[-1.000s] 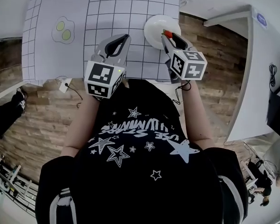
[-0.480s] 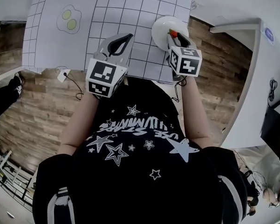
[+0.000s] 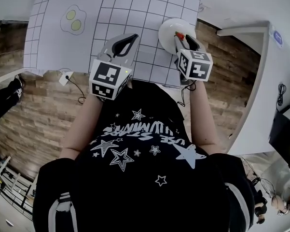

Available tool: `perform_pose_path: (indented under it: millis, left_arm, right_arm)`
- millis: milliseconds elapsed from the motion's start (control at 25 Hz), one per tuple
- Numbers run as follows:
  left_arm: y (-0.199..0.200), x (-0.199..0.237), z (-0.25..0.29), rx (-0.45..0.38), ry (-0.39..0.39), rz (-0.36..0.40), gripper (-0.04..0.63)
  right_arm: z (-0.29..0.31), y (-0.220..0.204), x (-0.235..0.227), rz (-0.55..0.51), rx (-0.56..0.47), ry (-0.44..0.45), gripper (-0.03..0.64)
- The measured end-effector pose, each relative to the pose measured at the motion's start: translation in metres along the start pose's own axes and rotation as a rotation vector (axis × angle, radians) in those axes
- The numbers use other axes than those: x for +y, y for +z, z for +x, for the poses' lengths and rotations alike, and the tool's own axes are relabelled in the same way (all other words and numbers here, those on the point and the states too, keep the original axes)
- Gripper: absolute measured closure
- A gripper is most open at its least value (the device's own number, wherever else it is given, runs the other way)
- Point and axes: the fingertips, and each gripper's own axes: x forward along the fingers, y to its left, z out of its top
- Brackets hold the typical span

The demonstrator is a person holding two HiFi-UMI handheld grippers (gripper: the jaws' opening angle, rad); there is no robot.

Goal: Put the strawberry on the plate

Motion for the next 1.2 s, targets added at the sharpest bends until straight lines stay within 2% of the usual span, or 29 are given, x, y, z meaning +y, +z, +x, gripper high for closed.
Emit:
perform_pose_path:
  millis: [280, 440, 560, 720, 840, 1040, 1200]
  left_arm:
    - [-0.003, 0.008, -0.015, 0.011, -0.02, 0.001, 0.586]
    - [-0.006, 0.021, -0.033, -0.001, -0.052, -0.043, 0.586]
    - [-0.011, 0.038, -0.056, -0.006, -0.077, -0.034, 0.586]
    - [-0.02, 0.065, -0.094, -0.015, -0.106, -0.012, 0.586]
    - [-0.028, 0.086, -0.124, -0.025, -0.123, 0.013, 0.586]
    - [-0.042, 0.106, -0.169, -0.046, -0.161, 0.028, 0.586]
    - [-0.056, 0.108, -0.196, -0.047, -0.234, 0.053, 0.586]
  right_arm:
    - [-0.03, 0.035, -0.015, 0.139, -0.199, -0.019, 0.463]
    - [-0.052, 0.047, -0.02, 0.189, -0.266, -0.105, 0.463]
    - [-0.07, 0.049, -0.009, 0.232, -0.316, -0.191, 0.463]
    - [-0.094, 0.053, 0.025, 0.275, -0.386, -0.282, 0.465]
    - [-0.105, 0.055, 0.061, 0.288, -0.421, -0.305, 0.468]
    - [-0.127, 0.049, 0.116, 0.29, -0.465, -0.349, 0.518]
    - [-0.151, 0.029, 0.157, 0.31, -0.486, -0.391, 0.55]
